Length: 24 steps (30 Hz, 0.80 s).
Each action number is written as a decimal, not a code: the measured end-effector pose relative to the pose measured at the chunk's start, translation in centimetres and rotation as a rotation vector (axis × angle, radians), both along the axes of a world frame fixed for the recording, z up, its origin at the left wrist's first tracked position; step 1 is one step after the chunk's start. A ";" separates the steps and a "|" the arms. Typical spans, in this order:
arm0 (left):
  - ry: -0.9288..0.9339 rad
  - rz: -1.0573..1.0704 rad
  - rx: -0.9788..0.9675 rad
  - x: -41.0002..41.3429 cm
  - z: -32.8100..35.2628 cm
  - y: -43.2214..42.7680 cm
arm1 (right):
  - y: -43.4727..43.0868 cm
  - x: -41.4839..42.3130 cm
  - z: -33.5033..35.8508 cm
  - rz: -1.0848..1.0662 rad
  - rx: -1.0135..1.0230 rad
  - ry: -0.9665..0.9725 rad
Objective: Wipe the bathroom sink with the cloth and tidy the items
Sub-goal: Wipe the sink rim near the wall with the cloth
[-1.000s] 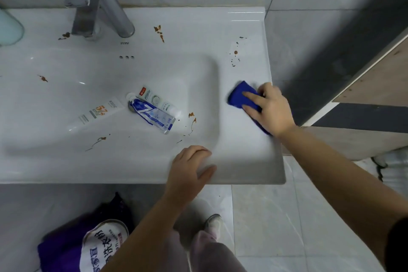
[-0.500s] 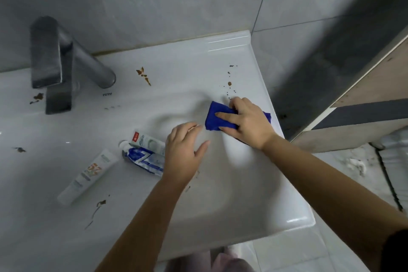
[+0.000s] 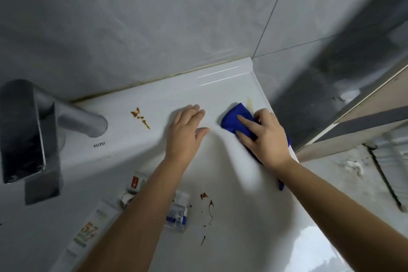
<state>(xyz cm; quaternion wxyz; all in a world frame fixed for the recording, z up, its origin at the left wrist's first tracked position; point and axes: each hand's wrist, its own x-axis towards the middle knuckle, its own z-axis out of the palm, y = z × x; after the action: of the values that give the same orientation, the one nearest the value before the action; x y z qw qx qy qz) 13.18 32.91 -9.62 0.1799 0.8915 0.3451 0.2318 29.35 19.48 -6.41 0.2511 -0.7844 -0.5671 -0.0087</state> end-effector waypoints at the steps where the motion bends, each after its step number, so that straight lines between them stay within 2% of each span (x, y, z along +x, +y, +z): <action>1: -0.029 0.006 -0.002 0.0 0.0 0.1 | 0.1 0.7 0.1 0.068 -0.002 -0.009; 3: -0.072 0.016 -0.003 0.2 0.1 0.3 | 2.7 2.7 0.1 0.185 -0.014 -0.054; 5: -0.096 0.016 0.018 0.3 0.1 0.5 | 6.5 4.5 0.0 0.156 -0.016 -0.089; 9: -0.111 0.026 0.054 0.3 -0.2 0.5 | 8.8 5.8 -0.1 -0.178 -0.003 -0.056; 12: -0.113 0.046 0.011 0.5 -0.1 0.5 | 5.3 5.4 -0.2 -0.469 -0.059 0.114; 13: -0.112 0.055 -0.013 0.5 0.0 0.3 | 3.9 4.8 -0.2 -0.447 -0.039 0.087; 16: -0.097 0.071 -0.028 0.4 -0.1 0.3 | 1.8 3.4 -0.1 -0.129 -0.021 -0.057; 19: -0.113 0.067 -0.001 0.3 -0.1 0.2 | 5.8 5.7 0.2 0.093 -0.017 -0.101; 22: -0.116 0.071 0.006 0.4 0.0 0.2 | 9.5 7.0 0.2 -0.027 -0.011 -0.029; 24: -0.116 0.082 -0.028 0.5 0.2 0.1 | 7.6 6.6 -0.1 -0.132 0.012 0.086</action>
<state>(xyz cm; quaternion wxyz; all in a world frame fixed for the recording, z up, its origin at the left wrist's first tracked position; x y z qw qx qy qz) 13.73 33.04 -9.40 0.2024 0.8592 0.3734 0.2852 35.95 27.13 -6.56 0.2787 -0.8182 -0.5028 0.0053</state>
